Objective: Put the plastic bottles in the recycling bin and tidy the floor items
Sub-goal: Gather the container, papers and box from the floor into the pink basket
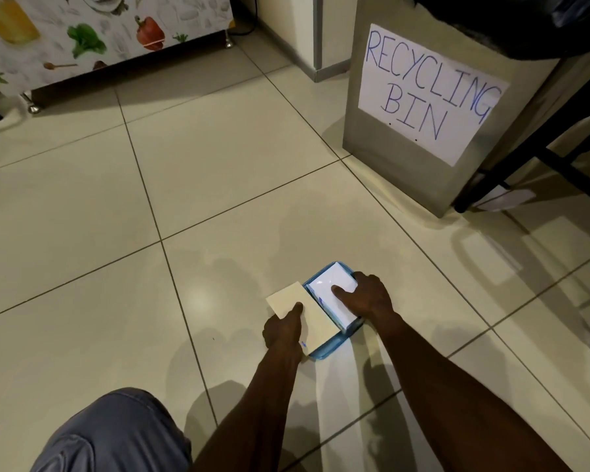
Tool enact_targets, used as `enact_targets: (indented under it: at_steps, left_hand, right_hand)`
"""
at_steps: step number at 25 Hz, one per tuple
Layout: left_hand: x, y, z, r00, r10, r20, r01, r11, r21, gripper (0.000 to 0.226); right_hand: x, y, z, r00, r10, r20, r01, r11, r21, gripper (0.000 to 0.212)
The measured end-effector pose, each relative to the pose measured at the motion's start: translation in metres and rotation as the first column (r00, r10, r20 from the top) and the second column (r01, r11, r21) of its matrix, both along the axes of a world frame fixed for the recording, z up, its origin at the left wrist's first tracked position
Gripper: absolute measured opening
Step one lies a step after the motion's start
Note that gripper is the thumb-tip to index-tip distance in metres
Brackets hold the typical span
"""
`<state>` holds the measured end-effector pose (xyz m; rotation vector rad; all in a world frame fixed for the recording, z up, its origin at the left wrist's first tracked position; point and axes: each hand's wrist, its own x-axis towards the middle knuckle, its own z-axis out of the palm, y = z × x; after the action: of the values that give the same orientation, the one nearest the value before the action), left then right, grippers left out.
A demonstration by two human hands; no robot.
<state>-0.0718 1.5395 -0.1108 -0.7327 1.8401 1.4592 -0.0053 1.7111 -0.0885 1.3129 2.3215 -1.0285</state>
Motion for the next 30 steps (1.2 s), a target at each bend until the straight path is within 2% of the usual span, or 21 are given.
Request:
enact_targets:
  at_steps: [3, 8, 11, 13, 17, 21, 25, 28, 30]
  left_hand:
    - [0.002, 0.007, 0.005, 0.986, -0.143, -0.089, 0.122, 0.971, -0.207, 0.046]
    - [0.01, 0.015, 0.017, 0.935, -0.277, -0.222, 0.19, 0.919, -0.345, 0.038]
    - [0.018, 0.018, 0.026, 0.905, -0.373, -0.204, 0.247, 0.852, -0.461, 0.042]
    - [0.024, 0.027, 0.028, 0.876, -0.414, -0.248, 0.284, 0.857, -0.429, 0.044]
    - [0.036, 0.046, 0.038, 0.865, -0.386, -0.319, 0.288, 0.905, -0.313, 0.047]
    - [0.044, 0.05, 0.036, 0.886, -0.289, -0.362, 0.235, 0.954, -0.186, 0.04]
    - [0.039, 0.046, 0.027, 0.858, -0.349, -0.377, 0.256, 0.927, -0.273, 0.032]
    - [0.037, 0.044, 0.018, 0.842, -0.413, -0.346, 0.303, 0.894, -0.33, 0.024]
    - [0.035, 0.041, 0.012, 0.831, -0.451, -0.326, 0.331, 0.871, -0.362, 0.03]
  right_hand:
    - [0.006, -0.001, 0.001, 0.995, -0.024, 0.093, 0.02, 0.999, 0.041, 0.072]
    - [0.018, 0.002, 0.001, 0.996, -0.077, 0.047, 0.075, 0.996, 0.051, 0.069]
    - [0.024, -0.004, -0.001, 0.991, -0.137, 0.013, 0.135, 0.988, 0.071, 0.073]
    - [0.025, -0.009, -0.004, 0.988, -0.157, -0.005, 0.157, 0.984, 0.08, 0.075]
    - [0.027, -0.011, -0.005, 0.985, -0.172, -0.023, 0.173, 0.983, 0.065, 0.078]
    - [0.027, -0.011, 0.0, 0.969, -0.239, -0.06, 0.24, 0.971, 0.008, 0.093]
    - [0.023, -0.015, 0.01, 0.969, -0.225, -0.1, 0.221, 0.974, -0.05, 0.117]
    - [0.02, -0.017, 0.015, 0.979, -0.169, -0.116, 0.159, 0.983, -0.089, 0.126]
    - [0.021, -0.016, 0.014, 0.985, -0.135, -0.107, 0.123, 0.986, -0.11, 0.125]
